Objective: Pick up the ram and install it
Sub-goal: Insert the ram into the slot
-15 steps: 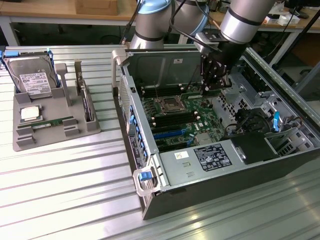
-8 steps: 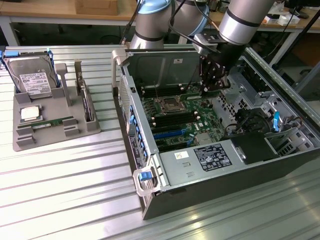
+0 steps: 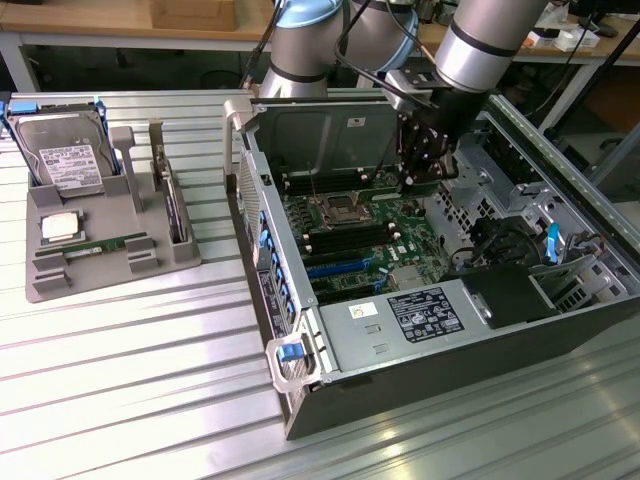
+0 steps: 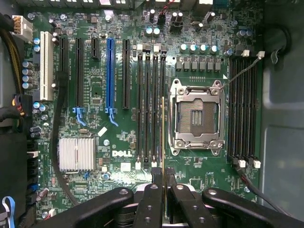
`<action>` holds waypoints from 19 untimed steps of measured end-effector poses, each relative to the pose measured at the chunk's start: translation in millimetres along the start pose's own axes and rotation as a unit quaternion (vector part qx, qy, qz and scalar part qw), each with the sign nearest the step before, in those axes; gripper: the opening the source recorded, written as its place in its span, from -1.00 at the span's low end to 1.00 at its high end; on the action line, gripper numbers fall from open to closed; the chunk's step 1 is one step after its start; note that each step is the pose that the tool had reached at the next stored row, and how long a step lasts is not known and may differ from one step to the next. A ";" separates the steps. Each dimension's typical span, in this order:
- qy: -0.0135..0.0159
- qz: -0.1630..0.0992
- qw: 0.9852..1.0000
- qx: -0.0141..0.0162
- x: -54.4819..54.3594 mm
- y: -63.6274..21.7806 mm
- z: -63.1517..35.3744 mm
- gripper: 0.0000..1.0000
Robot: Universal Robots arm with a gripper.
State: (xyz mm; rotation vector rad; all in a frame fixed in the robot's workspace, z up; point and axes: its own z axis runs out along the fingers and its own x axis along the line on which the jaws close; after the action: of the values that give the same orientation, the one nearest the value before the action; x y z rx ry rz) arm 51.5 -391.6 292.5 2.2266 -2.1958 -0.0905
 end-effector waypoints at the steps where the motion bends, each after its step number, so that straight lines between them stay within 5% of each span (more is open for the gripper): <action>1: 0.000 0.000 1.000 0.000 0.0 0.2 0.4 -0.74; 19: 0.000 0.000 1.000 0.000 4.5 22.0 12.5 -0.74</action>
State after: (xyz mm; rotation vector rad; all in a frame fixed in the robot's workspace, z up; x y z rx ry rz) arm 29.0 -396.0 280.9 2.2267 -2.1955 -0.0905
